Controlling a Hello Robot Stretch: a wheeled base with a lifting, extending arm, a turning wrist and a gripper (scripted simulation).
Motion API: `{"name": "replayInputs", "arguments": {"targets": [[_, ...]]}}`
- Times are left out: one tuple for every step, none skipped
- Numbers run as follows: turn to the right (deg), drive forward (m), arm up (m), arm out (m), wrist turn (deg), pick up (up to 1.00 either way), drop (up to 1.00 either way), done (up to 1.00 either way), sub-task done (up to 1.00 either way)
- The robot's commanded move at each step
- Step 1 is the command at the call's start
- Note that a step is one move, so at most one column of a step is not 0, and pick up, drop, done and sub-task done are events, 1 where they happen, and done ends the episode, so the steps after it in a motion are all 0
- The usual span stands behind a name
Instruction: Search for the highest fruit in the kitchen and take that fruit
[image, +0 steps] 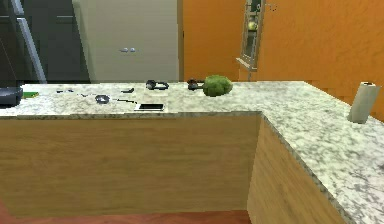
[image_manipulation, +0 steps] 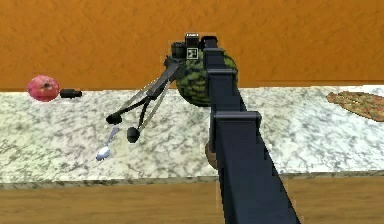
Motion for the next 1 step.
{"name": "replayInputs", "arguments": {"targets": [[0.0,0.00,0.00,0.00,45.0,0.00,0.00,0.00,0.00]]}}
